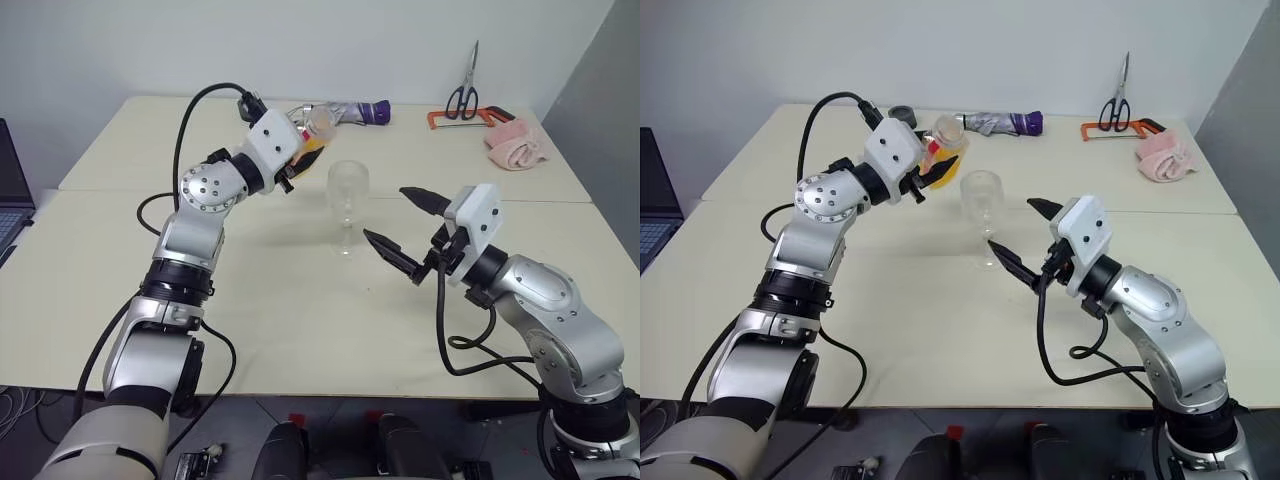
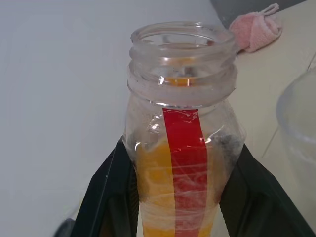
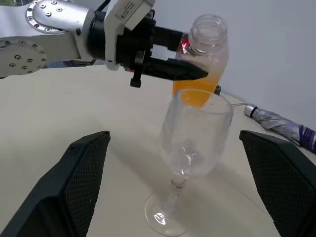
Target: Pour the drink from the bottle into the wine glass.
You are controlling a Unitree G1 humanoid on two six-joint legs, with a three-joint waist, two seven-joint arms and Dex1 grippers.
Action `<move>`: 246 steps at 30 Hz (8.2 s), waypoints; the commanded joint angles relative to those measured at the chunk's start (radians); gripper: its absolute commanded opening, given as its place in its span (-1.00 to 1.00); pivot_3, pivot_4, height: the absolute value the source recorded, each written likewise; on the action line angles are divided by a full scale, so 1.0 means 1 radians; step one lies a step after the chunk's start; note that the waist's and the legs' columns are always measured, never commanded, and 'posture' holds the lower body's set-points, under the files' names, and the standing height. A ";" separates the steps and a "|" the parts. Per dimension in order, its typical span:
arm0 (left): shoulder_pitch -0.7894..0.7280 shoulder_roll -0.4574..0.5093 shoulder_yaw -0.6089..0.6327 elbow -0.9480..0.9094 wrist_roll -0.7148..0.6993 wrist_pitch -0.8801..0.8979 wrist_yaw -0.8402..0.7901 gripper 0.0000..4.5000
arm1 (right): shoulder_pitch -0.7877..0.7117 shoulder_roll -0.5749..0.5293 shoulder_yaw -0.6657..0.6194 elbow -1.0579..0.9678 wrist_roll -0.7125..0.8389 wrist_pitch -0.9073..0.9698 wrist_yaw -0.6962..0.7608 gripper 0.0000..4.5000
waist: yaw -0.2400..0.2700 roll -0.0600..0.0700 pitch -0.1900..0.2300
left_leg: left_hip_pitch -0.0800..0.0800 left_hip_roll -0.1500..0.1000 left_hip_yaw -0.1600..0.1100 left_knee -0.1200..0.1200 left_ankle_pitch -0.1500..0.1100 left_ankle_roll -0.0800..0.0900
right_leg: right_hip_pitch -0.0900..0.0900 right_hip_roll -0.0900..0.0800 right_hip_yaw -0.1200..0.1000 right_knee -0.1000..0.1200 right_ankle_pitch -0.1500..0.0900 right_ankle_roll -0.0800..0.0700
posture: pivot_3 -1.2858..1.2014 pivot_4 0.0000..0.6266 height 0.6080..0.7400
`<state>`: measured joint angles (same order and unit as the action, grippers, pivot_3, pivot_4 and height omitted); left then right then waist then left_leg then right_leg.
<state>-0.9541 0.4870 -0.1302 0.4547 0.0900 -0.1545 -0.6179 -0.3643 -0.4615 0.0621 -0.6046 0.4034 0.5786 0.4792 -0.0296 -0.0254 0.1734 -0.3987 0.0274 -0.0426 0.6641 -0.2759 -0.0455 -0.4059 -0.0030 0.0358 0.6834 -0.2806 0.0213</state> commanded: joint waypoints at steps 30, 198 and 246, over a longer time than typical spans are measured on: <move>-0.158 0.076 -0.105 0.247 0.348 -0.461 0.202 -0.24 | 0.063 -0.029 -0.107 -0.047 0.065 -0.053 0.056 1.00 | 0.000 0.000 0.000 | 0.000 0.000 0.001 0.000 0.000 0.000 | 0.000 0.000 0.000 0.001 0.000 0.000 | 0.03 -0.52 1.00; -0.321 0.145 -0.251 0.437 0.648 -0.639 0.548 -0.24 | 0.172 -0.139 -0.194 -0.103 0.167 -0.056 0.112 1.00 | 0.000 0.000 0.000 | 0.001 -0.001 0.003 0.003 0.000 0.000 | -0.001 0.000 0.002 0.007 0.000 0.000 | 0.03 -0.52 1.00; 0.051 -0.002 0.307 0.108 -0.211 0.334 0.169 -0.24 | -0.026 -0.124 -0.027 -0.070 0.224 0.117 0.106 1.00 | -0.004 0.000 0.000 | 0.000 0.000 0.000 0.013 0.000 0.000 | -0.001 0.001 0.001 0.016 0.000 0.000 | 0.03 -0.52 1.00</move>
<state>-0.9075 0.4635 0.1188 0.6383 -0.0746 0.1245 -0.4738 -0.3630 -0.5810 0.0354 -0.6641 0.5917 0.6664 0.5737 -0.0337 -0.0255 0.1734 -0.3981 0.0280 -0.0433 0.6775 -0.2759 -0.0453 -0.4067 -0.0020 0.0372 0.6989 -0.2807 0.0214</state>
